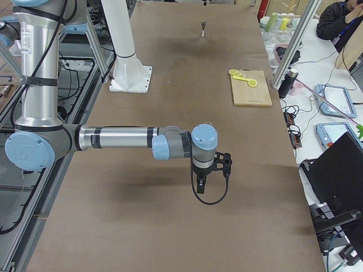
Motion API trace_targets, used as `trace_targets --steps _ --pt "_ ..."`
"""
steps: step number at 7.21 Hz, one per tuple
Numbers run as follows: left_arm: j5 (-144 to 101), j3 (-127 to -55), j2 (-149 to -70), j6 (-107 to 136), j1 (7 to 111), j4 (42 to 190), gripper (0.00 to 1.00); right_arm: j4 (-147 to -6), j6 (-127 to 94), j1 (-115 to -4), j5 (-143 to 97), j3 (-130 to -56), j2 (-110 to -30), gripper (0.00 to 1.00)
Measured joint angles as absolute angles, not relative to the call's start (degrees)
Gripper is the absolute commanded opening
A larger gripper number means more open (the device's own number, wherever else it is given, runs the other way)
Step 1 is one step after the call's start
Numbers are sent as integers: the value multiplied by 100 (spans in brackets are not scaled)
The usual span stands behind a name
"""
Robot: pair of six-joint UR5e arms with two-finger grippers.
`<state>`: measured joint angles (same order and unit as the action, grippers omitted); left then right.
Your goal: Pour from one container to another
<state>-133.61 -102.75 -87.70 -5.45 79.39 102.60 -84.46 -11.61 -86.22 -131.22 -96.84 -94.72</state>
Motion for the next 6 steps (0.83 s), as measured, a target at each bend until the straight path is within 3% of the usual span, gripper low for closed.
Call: trace_targets --steps 4,6 --pt "-12738 -10474 -8645 -457 7568 10736 99 -8461 -1176 -8560 -13082 -9498 -9267 100" --pt "-12451 -10808 -8187 144 7508 11588 99 -8472 -1178 -8560 -13100 -9431 -9254 100"
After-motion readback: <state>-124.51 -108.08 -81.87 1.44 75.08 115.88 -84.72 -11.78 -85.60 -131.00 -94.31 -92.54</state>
